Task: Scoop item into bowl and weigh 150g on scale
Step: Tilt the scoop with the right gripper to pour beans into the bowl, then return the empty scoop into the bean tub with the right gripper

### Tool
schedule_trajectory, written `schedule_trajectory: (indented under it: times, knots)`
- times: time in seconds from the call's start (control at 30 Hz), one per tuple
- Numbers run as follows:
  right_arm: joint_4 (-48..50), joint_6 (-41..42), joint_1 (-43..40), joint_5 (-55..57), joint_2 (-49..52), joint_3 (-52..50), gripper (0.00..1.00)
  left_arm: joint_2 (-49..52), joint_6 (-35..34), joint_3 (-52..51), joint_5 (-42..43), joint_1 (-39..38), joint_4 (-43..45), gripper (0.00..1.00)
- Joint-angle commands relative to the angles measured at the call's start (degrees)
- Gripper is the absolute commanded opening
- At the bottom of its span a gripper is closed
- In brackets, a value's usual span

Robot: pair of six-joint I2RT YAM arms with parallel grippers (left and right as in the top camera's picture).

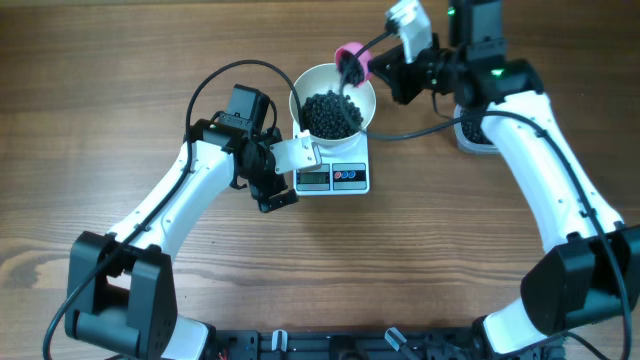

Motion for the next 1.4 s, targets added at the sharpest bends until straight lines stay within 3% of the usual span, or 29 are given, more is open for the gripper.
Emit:
schedule_trajectory:
  times: [0.0,0.3,0.43,0.53,0.67,0.77,0.93,1.03,1.13,1.37]
  knots:
    - [0.3,-8.8,4.0,14.5,-0.6,1.0,0.04,0.7,0.9,-0.3,1.1,0.1,0.0,1.0]
    - [0.5,-10.9,7.5,19.1,-0.5,1.0,0.04,0.7,0.9,-0.3,1.1,0.1,0.0,1.0]
    - [0.4,-16.7,7.4,19.5,0.0,1.0,0.04,0.7,0.9,-0.3,1.1,0.1,0.0,1.0]
    - [1.4,-14.5,7.4,20.2,0.0,1.0,0.04,0.7,0.9,-0.3,1.1,0.1,0.0,1.0]
    - [-1.8,-15.2,7.5,9.7,0.0,1.0,0.04,0.7,0.9,-0.3,1.1,0.1,0.0,1.0]
    - [-3.0,-13.1,7.1,20.7,0.1,1.0,0.04,0.7,0.9,-0.3,1.1,0.1,0.0,1.0]
    - [-3.7,-13.7,7.2,15.4,0.1,1.0,0.04,0.7,0.9,-0.3,1.1,0.1,0.0,1.0]
    - [-1.2,-3.8,6.4,20.4,0.1,1.0,0.04,0.7,0.9,-0.3,1.1,0.1,0.0,1.0]
    - [0.2,1.8,4.3,18.2,0.0,1.0,0.04,0.7,0.9,-0.3,1.1,0.1,0.0,1.0]
    - [-5.7,10.8,-9.9,9.6,-1.6,1.0,0.04,0.7,0.9,-0.3,1.1,0.1,0.0,1.0]
